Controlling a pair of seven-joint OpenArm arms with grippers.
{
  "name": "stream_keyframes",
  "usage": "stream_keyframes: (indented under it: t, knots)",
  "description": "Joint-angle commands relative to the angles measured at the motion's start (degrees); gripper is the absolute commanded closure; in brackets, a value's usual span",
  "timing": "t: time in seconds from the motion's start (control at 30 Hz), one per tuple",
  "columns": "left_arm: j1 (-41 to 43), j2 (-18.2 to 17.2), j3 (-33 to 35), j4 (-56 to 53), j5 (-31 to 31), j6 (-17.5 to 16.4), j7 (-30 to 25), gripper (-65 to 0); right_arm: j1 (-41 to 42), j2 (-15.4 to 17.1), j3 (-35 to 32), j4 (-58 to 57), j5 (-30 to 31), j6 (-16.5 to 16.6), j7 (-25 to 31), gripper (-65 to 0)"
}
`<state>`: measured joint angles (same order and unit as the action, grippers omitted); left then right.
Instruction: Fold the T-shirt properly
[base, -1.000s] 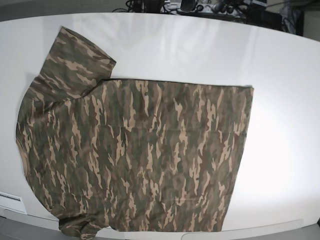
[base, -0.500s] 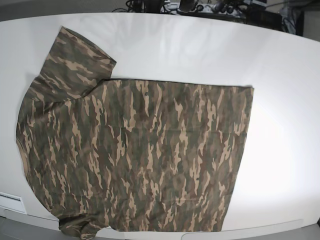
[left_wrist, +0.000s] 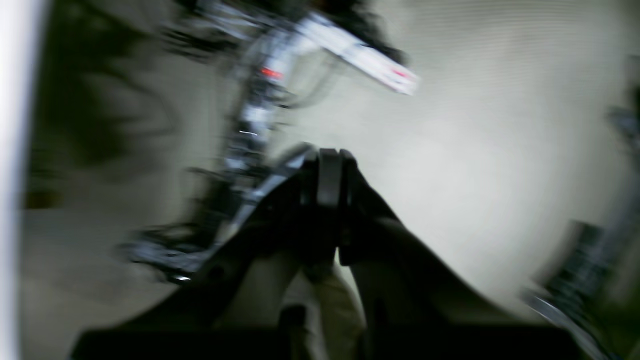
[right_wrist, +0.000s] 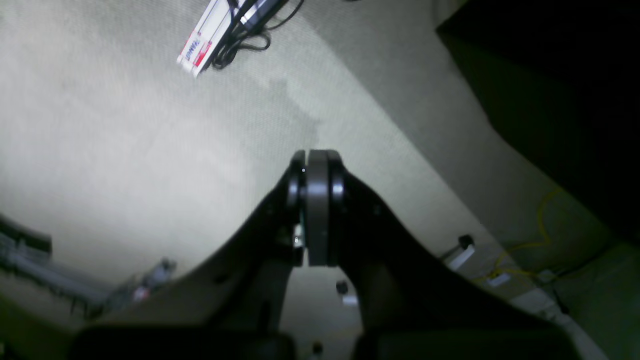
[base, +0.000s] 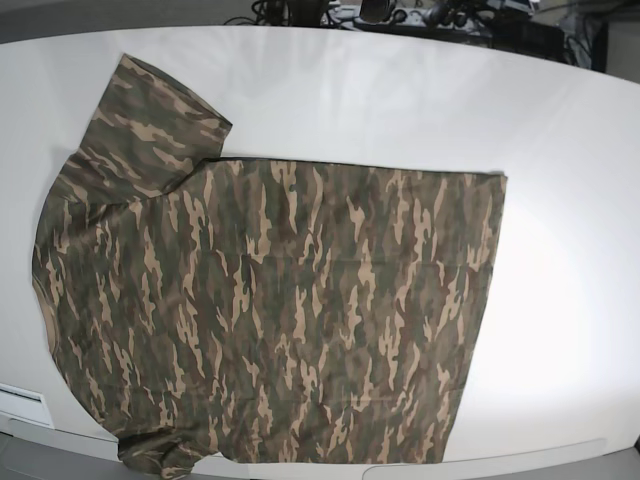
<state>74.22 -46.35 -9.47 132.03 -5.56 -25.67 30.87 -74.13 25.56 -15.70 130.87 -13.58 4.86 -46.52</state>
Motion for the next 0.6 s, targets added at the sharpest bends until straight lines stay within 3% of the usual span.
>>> stream_keyframes:
  t: [0.0, 0.2, 0.27, 0.57]
  knots:
    - [0.8, -0.3, -1.5, 2.2, -0.5, 0.0, -0.8, 0.0, -0.9, 0.5, 0.1, 2.5, -1.8, -1.4, 0.6, 0.0]
    - [0.8, -0.3, -9.4, 3.0, -0.5, 0.0, -3.7, 0.0, -0.9, 1.0, 0.0, 4.1, -12.2, -6.8, 1.2, 0.0]
    - [0.8, -0.3, -11.1, 3.0, -0.7, 0.0, -5.9, 0.0, -0.9, 1.0, 0.5, 4.1, -13.0, -7.0, 1.7, 0.0]
    - [-7.2, -0.4, -12.1, 3.0, -0.5, 0.0, -5.9, 0.0, 2.3, 1.0, 3.8, 4.1, -17.3, -8.6, 3.2, 0.0]
